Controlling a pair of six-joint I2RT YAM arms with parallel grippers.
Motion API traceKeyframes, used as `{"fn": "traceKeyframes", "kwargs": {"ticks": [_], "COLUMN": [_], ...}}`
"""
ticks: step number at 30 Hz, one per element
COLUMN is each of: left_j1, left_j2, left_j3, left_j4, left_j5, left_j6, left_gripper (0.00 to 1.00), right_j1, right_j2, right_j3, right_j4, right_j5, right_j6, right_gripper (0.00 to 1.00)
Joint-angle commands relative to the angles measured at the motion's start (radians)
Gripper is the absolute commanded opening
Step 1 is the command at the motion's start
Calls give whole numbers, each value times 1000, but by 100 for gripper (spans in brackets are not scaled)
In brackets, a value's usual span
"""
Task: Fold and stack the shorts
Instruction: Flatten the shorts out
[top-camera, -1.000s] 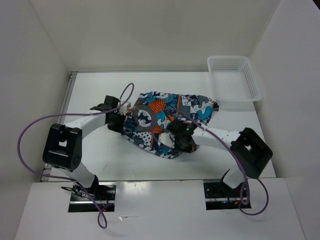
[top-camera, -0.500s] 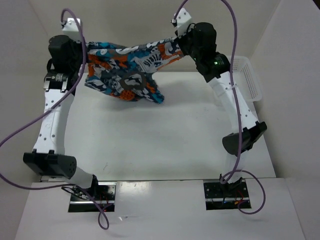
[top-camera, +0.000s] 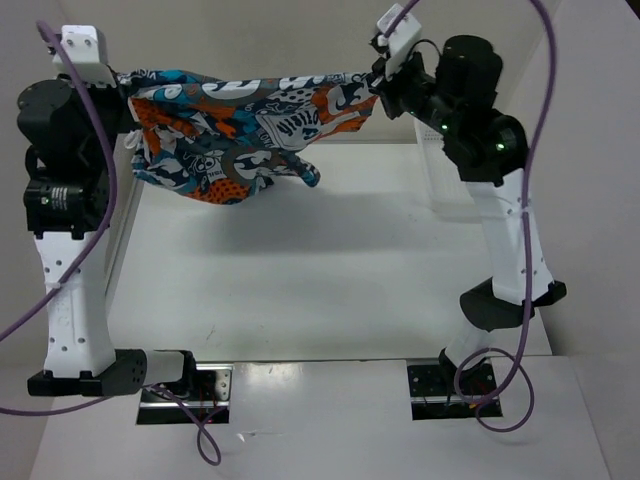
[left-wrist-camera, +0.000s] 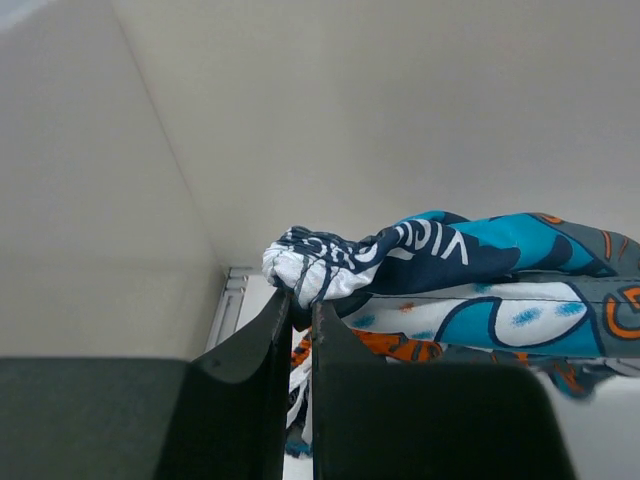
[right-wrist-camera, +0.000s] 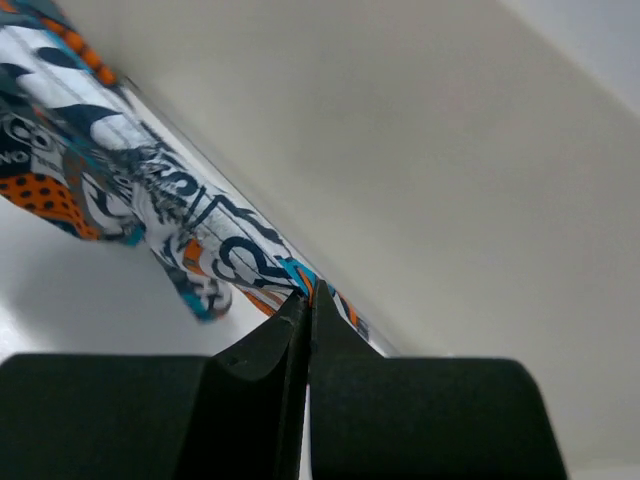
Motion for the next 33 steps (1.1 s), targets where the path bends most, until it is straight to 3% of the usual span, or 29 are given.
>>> {"fn": "traceKeyframes", "kwargs": {"ticks": [1, 5, 10, 17, 23, 28, 33], "left_j1": [27, 27, 27, -15, -36, -36, -12], "left_j2": [-72, -72, -42, 44, 184, 340, 484], "left_j3": [140, 257, 325, 64, -117, -110, -18], "left_j4": [-26, -46, -72, -91, -14, 72, 32], "left_j5": [-12, 46, 150, 161, 198, 189, 222], "left_j6": [6, 6, 6, 6, 6, 6, 6], "left_gripper": [0, 0, 0, 0, 0, 0, 0], "right_j1": [-8, -8, -8, -8, -43, -67, -76], "right_j2": [-42, -53, -80, 28, 189, 393, 508], "right_j3": [261, 380, 340, 283, 128, 148, 193], "right_j4": [-112, -137, -137, -53, -3, 58, 70], "right_j5": [-135, -249, -249, -140, -85, -8, 88], "right_j6": [18, 76, 95, 141, 165, 216, 228], "right_gripper": [0, 0, 0, 0, 0, 0, 0]}}
